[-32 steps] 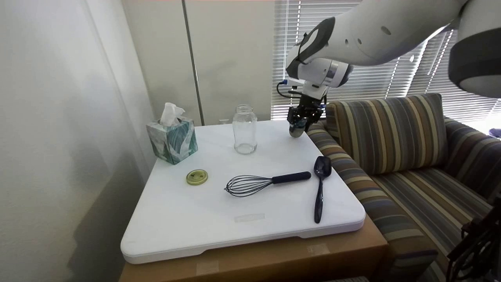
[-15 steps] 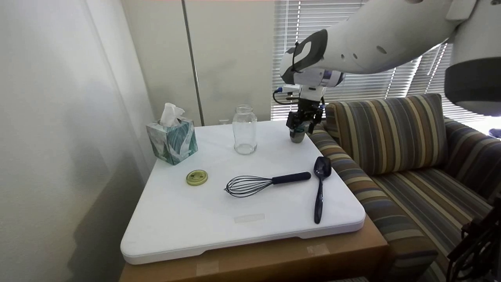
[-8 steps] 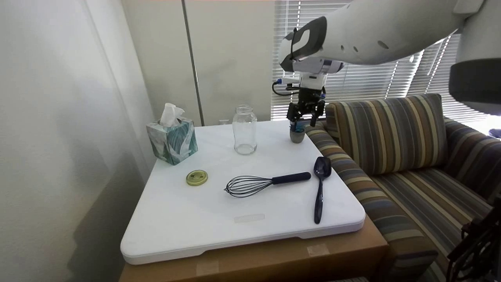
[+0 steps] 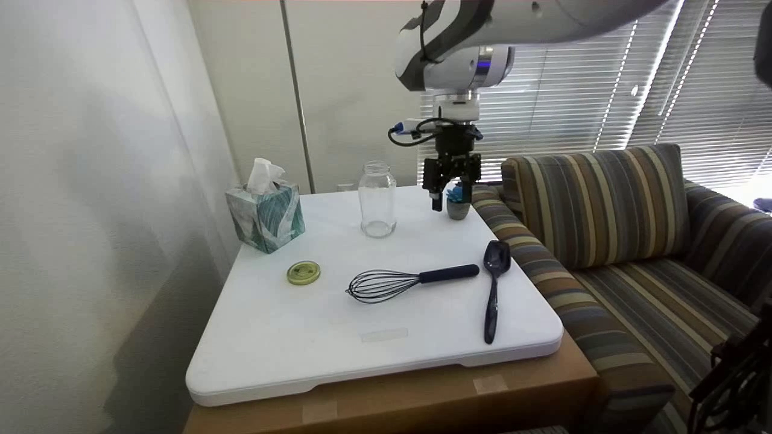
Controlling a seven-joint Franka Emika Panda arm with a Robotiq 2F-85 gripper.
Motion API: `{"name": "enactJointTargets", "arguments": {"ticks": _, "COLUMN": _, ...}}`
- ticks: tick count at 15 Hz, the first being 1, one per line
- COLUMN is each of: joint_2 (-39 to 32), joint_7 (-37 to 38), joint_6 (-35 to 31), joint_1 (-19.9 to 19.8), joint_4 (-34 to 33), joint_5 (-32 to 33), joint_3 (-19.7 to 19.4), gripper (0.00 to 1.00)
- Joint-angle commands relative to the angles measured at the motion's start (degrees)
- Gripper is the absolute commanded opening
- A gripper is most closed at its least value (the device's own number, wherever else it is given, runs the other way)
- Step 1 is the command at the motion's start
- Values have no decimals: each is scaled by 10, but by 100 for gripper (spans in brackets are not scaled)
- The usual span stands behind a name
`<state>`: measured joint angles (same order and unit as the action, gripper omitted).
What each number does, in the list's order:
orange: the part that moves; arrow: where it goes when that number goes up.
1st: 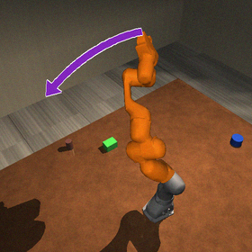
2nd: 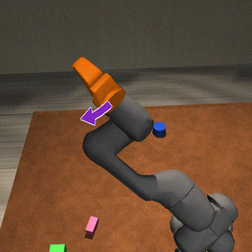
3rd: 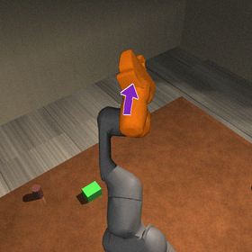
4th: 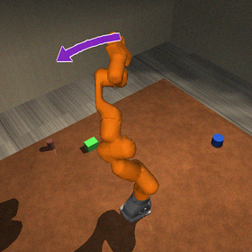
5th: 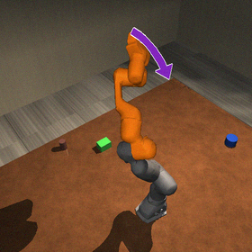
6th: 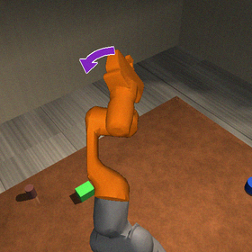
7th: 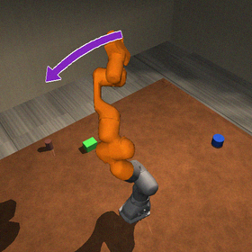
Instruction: Remove the spoon from the jar and put it on the table, move the grey object backwards, put the whisk beside the spoon, and then move the glass jar forward
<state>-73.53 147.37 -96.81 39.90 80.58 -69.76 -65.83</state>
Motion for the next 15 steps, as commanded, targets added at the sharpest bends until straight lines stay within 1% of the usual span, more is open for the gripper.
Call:
{"name": "enactJointTargets", "arguments": {"ticks": 1, "joint_2": 113, "joint_7": -91, "joint_6": -82, "joint_1": 0, "joint_4": 59, "joint_5": 99, "joint_3": 101, "gripper": 100}}
{"name": "enactJointTargets", "arguments": {"ticks": 4, "joint_2": 187, "joint_7": -163, "joint_6": -164, "joint_1": -15, "joint_4": 107, "joint_5": 186, "joint_3": 184, "gripper": 100}}
{"name": "enactJointTargets", "arguments": {"ticks": 7, "joint_2": 254, "joint_7": -233, "joint_6": -239, "joint_1": -54, "joint_4": 162, "joint_5": 266, "joint_3": 274, "gripper": 100}}
{"name": "enactJointTargets", "arguments": {"ticks": 9, "joint_2": 291, "joint_7": -276, "joint_6": -278, "joint_1": -96, "joint_4": 192, "joint_5": 324, "joint_3": 338, "gripper": 100}}
{"name": "enactJointTargets", "arguments": {"ticks": 11, "joint_2": 320, "joint_7": -314, "joint_6": -316, "joint_1": -149, "joint_4": 217, "joint_5": 385, "joint_3": 405, "gripper": 100}}
{"name": "enactJointTargets", "arguments": {"ticks": 13, "joint_2": 341, "joint_7": -351, "joint_6": -340, "joint_1": -206, "joint_4": 234, "joint_5": 439, "joint_3": 471, "gripper": 100}}
{"name": "enactJointTargets", "arguments": {"ticks": 15, "joint_2": 351, "joint_7": -396, "joint_6": -349, "joint_1": -256, "joint_4": 245, "joint_5": 475, "joint_3": 523, "gripper": 100}}
